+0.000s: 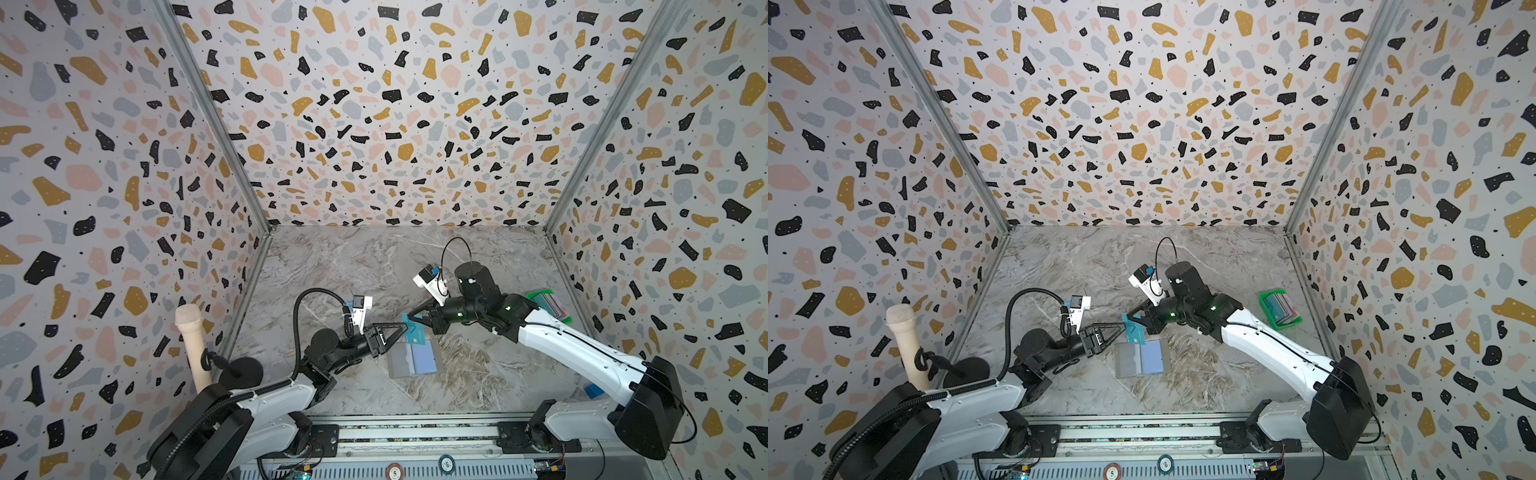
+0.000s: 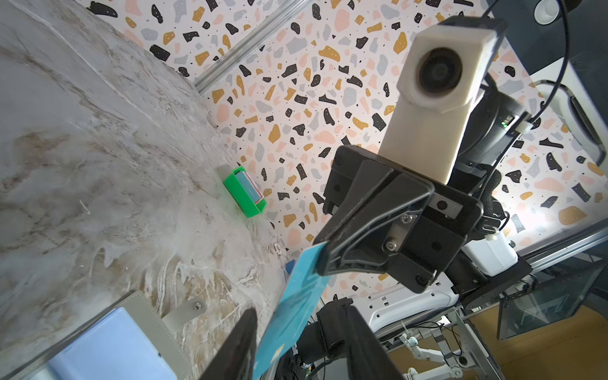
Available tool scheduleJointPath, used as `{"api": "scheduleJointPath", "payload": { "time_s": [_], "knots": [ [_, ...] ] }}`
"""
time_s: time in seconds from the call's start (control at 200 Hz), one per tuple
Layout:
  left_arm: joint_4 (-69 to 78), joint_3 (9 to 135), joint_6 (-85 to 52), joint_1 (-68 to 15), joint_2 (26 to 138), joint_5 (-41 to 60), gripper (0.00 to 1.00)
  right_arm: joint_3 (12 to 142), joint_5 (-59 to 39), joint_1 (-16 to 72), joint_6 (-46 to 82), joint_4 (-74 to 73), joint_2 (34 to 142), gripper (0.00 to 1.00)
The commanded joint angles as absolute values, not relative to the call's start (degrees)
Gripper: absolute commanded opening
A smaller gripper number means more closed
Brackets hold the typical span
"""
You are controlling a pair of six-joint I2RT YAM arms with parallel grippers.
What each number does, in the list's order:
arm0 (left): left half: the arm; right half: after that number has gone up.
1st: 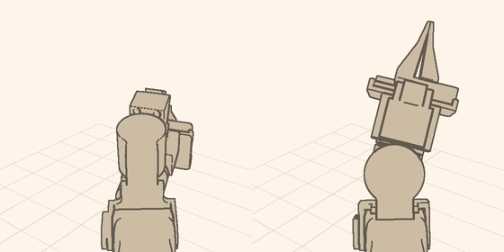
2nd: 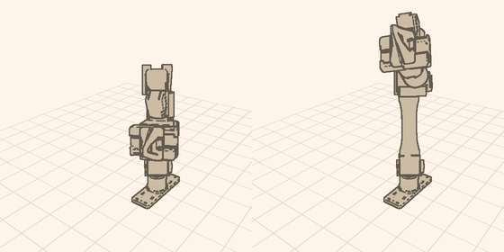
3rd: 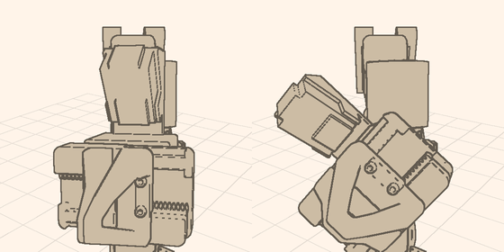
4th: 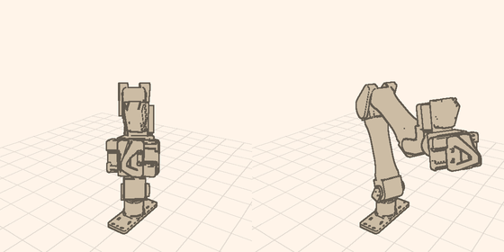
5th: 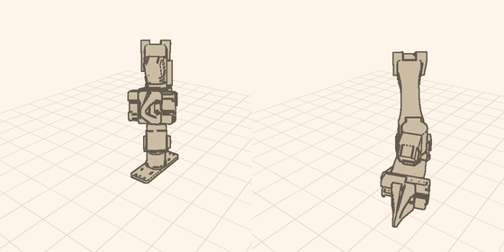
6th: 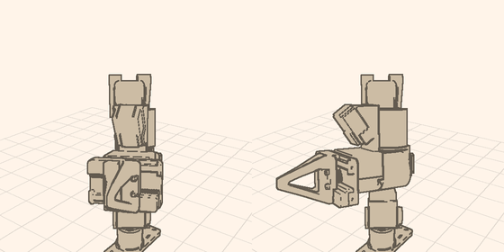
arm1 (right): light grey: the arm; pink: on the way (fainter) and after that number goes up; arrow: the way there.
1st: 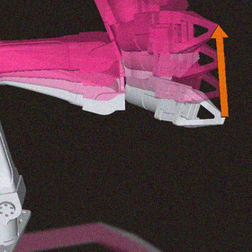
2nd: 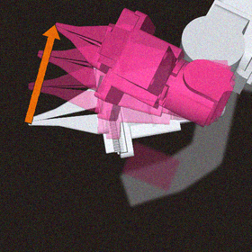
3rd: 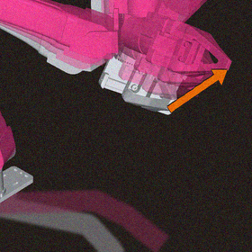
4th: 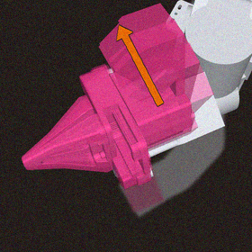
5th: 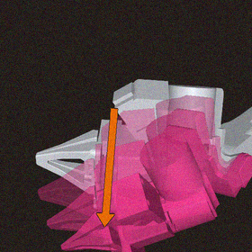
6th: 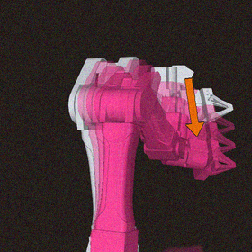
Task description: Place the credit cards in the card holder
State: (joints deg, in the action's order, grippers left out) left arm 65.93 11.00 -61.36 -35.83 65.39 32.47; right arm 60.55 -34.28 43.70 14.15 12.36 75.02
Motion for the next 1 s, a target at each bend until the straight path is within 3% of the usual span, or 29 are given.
{"api": "scheduleJointPath", "payload": {
  "time_s": [0.0,0.11,0.225,0.325,0.395,0.551,0.621,0.796,0.996],
  "knots": [
    [70.8,12.3,-61.6,-36.3,65.9,33.2,0.41,60.9,-37.7,43.9,16.3,8.1,73.9,0.0],
    [70.9,12.3,-61.8,-36.4,65.4,33.0,0.41,61.7,-37.0,44.0,16.1,9.8,73.8,0.0],
    [72.0,13.6,-62.3,-36.9,65.1,32.9,0.29,61.3,-38.5,44.1,16.9,9.1,73.9,0.0],
    [73.0,14.6,-63.0,-37.7,65.8,32.9,0.13,60.7,-37.8,44.2,17.7,8.3,74.1,0.0],
    [73.1,14.9,-63.4,-37.9,66.2,32.6,0.0,60.2,-36.3,44.2,18.2,7.9,72.9,0.1],
    [73.1,14.3,-63.3,-37.9,65.6,30.8,0.0,57.8,-32.9,43.9,17.9,7.8,67.6,0.4],
    [71.8,14.2,-62.7,-37.8,64.9,30.0,0.0,55.5,-32.6,42.8,18.4,7.1,64.9,0.45],
    [69.4,14.1,-61.6,-37.9,63.8,29.7,0.0,48.6,-39.9,40.1,21.3,1.7,62.3,0.47],
    [68.3,14.0,-61.3,-37.9,64.1,29.6,0.0,46.0,-43.6,40.1,22.9,-2.0,63.2,0.4]
  ]
}}
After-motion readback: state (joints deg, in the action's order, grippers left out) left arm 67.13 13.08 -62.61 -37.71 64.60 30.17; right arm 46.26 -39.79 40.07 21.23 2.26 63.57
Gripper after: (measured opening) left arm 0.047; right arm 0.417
